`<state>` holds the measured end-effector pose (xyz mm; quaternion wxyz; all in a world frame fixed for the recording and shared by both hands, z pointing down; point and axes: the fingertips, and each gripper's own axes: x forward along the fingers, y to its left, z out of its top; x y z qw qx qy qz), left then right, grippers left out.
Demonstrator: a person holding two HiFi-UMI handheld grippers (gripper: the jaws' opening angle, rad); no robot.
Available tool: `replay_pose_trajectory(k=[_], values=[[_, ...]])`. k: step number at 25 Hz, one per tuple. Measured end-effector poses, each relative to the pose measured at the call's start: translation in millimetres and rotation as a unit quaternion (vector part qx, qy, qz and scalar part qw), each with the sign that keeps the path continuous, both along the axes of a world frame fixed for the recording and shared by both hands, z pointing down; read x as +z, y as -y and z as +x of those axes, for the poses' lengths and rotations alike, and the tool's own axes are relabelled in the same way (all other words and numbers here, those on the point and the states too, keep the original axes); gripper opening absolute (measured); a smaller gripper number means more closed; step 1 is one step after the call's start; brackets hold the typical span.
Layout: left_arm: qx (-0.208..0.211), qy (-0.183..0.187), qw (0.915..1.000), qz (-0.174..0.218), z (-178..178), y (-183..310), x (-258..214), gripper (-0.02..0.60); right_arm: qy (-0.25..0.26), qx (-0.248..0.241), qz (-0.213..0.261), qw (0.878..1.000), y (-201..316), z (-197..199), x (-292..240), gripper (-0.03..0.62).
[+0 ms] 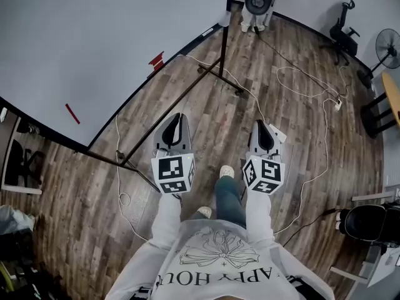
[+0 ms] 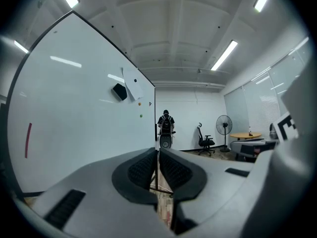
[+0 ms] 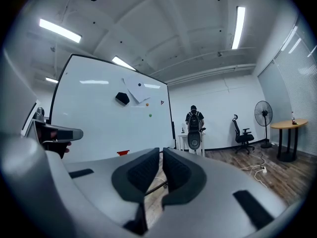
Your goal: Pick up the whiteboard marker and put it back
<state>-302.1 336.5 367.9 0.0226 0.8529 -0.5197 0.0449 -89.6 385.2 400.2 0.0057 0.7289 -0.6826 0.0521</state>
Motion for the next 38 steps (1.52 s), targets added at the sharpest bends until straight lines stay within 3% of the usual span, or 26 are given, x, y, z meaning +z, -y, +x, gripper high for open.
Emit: replay_pose_trajectory(k=[11,13,18,32,38], values=[[-0.022,-0.013,0.9996,0.013,99.2,133.5,-9.5,0.014,-0.006,-0.029,0.016,0.999,144.9,96.1,-14.1,0.008],[-0.023,-0.017,0.9995,0.015,119.0,155.1,-14.5,0.055,-0.006,-0.034,0.022,0.999,169.2,116.3,-20.9,0.008],[-0.034,-0.020,0.9991,0.016,155.8,205.1,-16.0,0.063,-0.007,-0.043,0.025,0.999,221.8,155.2,-24.0,0.008],[-0.041,0.007,0.9989,-0.019,200.0,316.2,15.9,0.100,0.010,-0.043,-0.004,0.999,324.7,207.2,6.5,0.008],[-0.033,0.010,0.9990,-0.030,214.5,408.0,37.7,0.100,-0.002,-0.034,-0.001,0.999,411.1,224.1,13.7,0.008]])
